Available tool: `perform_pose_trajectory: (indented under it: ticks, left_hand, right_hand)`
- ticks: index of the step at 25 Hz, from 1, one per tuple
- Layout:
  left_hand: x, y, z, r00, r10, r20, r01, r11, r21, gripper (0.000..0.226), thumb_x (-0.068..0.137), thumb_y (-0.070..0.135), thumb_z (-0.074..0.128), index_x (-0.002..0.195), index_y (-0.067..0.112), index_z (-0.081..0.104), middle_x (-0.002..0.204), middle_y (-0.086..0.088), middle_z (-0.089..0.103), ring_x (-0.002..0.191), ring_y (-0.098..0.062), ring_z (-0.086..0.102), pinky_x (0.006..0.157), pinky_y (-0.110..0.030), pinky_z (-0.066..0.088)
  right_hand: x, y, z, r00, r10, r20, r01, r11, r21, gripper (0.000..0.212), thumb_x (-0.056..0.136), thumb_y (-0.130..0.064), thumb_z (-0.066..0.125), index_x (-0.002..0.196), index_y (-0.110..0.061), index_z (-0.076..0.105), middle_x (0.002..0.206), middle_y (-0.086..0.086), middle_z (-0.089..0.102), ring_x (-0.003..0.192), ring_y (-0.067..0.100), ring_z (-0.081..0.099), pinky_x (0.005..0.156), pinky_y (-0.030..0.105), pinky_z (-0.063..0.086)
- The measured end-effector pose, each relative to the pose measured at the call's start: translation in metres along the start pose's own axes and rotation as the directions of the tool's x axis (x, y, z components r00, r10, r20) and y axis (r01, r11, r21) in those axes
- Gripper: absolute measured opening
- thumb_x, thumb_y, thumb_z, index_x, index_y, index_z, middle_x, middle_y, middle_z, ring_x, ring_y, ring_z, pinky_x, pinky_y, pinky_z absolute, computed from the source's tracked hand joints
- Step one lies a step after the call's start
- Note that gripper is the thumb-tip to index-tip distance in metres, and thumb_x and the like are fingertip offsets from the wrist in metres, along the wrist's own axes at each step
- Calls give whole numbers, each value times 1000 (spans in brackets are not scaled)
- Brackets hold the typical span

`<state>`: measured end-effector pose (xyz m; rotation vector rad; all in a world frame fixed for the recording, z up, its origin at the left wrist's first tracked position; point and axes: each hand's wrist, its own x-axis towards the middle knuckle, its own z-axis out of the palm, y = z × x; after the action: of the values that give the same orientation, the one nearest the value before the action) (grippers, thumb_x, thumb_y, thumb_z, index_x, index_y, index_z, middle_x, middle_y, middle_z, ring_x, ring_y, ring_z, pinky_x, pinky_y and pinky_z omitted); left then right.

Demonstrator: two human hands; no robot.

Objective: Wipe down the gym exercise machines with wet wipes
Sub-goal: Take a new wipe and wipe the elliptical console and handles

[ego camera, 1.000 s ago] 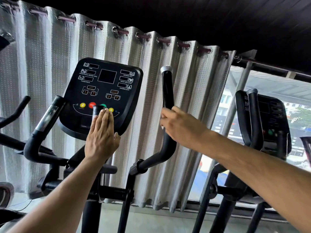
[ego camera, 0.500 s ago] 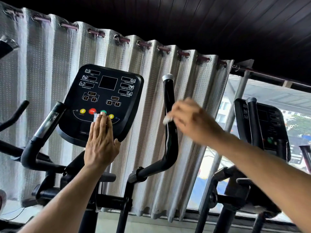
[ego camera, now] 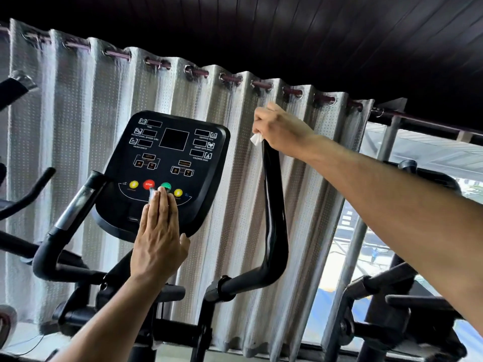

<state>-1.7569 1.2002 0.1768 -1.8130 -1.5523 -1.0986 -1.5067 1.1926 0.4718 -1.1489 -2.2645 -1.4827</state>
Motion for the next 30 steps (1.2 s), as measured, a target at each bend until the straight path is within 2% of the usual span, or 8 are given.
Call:
perform_pose_trajectory:
  ticks: [3,5,9,11,16,19,24,30]
  left_hand:
    - [0,-1,2,1000,13,-22,-13,1000,8,108,82,26,74,161,-7,9,171,-25,1,161,-33,-1,129,-53,18]
    - [0,-2,2,1000,4,-24,-4,1000,10,107,83,26,75,161,-7,10,171,-25,1,161,-33,-1,129,-53,18]
    - [-1,0,1,1000,-6,1,6,1000,14,107,83,27,73,162,-5,8,172,-24,0,161,-32,-3,129,-52,18]
    - [-1,0,1,1000,-5,5,5,1000,14,107,84,28,73,162,-4,7,172,-23,-1,161,-32,-4,129,-51,17]
    - [-1,0,0,1000,-7,-5,7,1000,5,107,83,28,74,162,-5,10,172,-23,1,161,-32,-1,129,-52,19]
    - [0,1,0,1000,-8,0,8,1000,5,106,83,27,74,162,-5,11,172,-24,3,161,-32,0,128,-53,21]
    - [-1,0,0,1000,4,-7,-4,1000,4,106,81,27,76,161,-6,15,171,-25,6,161,-35,4,129,-52,17]
    - [-1,1,-2,1000,-2,25,2,1000,14,105,81,27,76,161,-6,17,172,-23,5,161,-34,3,129,-51,16]
  right_hand:
    - [22,16,-13,985,138,106,-155,974,168,23,96,8,55,98,-4,74,98,5,65,81,14,53,64,23,53]
    - [26,26,-22,919,255,300,-362,848,387,29,98,2,54,100,-14,78,96,-3,67,66,7,51,52,13,40]
    - [23,36,-18,815,343,467,-576,562,594,31,95,-1,55,94,-19,79,104,6,74,94,26,67,88,39,58]
    - [21,35,-12,776,366,514,-626,348,698,23,96,1,55,97,-9,75,104,12,71,93,25,67,86,36,59]
    - [-8,37,14,749,358,557,-553,-125,824,15,99,-17,58,98,-4,66,78,7,61,68,20,58,58,33,52]
    - [-29,23,37,703,463,540,-418,-345,840,13,99,-13,58,92,-7,67,70,5,61,63,20,54,54,33,46]
    - [-56,0,53,647,615,451,-354,-281,892,15,93,1,67,93,-13,70,85,2,72,79,16,66,71,31,52]
    - [-43,-20,59,521,708,477,-305,-368,878,17,96,2,64,91,-14,66,78,1,68,56,6,63,51,21,51]
